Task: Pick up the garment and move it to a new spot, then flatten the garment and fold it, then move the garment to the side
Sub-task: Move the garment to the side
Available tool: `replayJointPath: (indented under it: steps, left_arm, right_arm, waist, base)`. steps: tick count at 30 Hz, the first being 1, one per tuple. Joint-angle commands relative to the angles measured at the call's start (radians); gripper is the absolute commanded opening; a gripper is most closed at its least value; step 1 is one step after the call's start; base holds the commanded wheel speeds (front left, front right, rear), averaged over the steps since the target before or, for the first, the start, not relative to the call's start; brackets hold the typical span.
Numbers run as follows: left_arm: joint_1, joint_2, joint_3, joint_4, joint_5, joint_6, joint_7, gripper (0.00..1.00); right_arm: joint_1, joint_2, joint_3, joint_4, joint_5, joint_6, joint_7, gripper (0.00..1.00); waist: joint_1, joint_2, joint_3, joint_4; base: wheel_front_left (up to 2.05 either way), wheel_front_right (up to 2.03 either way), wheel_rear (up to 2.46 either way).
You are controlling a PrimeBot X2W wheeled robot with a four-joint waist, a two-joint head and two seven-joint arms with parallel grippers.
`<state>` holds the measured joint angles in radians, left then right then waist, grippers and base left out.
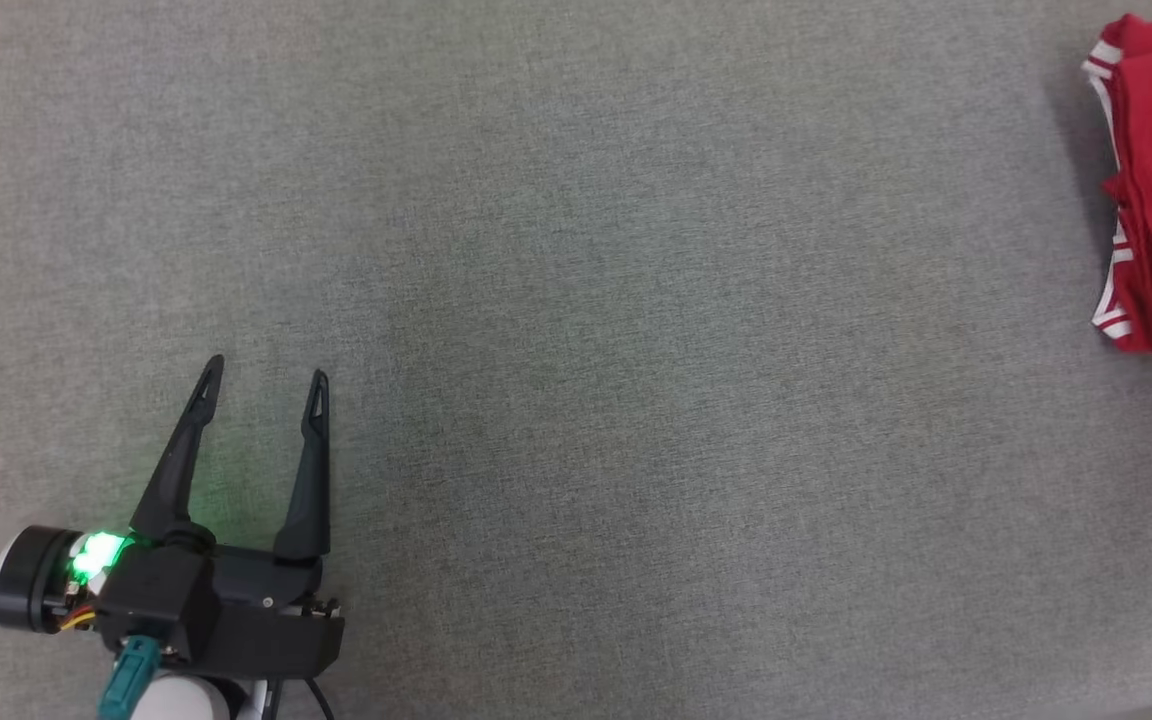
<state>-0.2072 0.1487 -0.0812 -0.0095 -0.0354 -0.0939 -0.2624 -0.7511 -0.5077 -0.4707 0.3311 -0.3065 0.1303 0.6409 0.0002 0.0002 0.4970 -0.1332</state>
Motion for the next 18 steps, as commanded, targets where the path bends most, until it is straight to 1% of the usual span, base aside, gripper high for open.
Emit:
replayJointPath:
  steps: [1,4,6,8,10,12,14,18]
  left_arm:
    - [-0.010,0.006,0.002,-0.005,-0.004,0.000,-0.003,1.00]
    - [-0.010,0.008,-0.001,-0.005,-0.018,-0.005,-0.003,1.00]
    - [-0.007,0.001,-0.003,-0.006,-0.033,-0.009,-0.003,1.00]
    - [-0.002,-0.010,0.001,-0.008,-0.051,-0.008,-0.003,1.00]
    - [0.007,-0.019,0.010,-0.010,-0.058,-0.002,-0.003,1.00]
    - [0.016,-0.024,0.016,-0.018,-0.054,0.005,-0.003,1.00]
    - [0.030,-0.041,0.025,-0.026,-0.072,0.010,-0.003,1.00]
    - [0.065,-0.065,0.047,-0.021,-0.107,0.016,-0.003,1.00]
  right_arm:
    - [-0.008,0.013,-0.017,0.020,-0.012,0.000,-0.028,1.00]
    - [-0.025,0.031,-0.028,0.053,-0.039,0.000,-0.106,1.00]
    - [-0.029,0.040,-0.023,0.060,-0.038,0.000,-0.172,1.00]
    - [-0.022,0.049,-0.006,0.058,-0.021,0.000,-0.238,1.00]
    - [0.002,0.048,0.017,0.043,-0.030,0.000,-0.293,1.00]
    - [0.026,0.070,0.032,0.018,-0.011,0.000,-0.340,1.00]
    - [0.064,0.097,0.049,-0.014,0.015,0.000,-0.383,1.00]
    - [0.146,0.162,0.077,-0.069,0.104,0.000,-0.493,1.00]
  waist:
    - [-0.0002,-0.0002,0.005,0.006]
    - [-0.0002,-0.0002,-0.004,0.005]
    - [-0.0002,-0.0002,-0.020,0.006]
    - [-0.0002,-0.0002,-0.039,0.010]
    - [-0.0002,-0.0002,-0.061,0.014]
    - [-0.0002,-0.0002,-0.085,0.019]
    - [-0.0002,-0.0002,-0.115,0.028]
    - [-0.0002,-0.0002,-0.182,0.054]
  base:
    - [0.00,0.00,0.00]
    - [0.00,0.00,0.00]
    - [0.00,0.00,0.00]
    - [0.00,0.00,0.00]
    - [0.00,0.00,0.00]
    - [0.00,0.00,0.00]
    - [0.00,0.00,0.00]
    - [0.00,0.00,0.00]
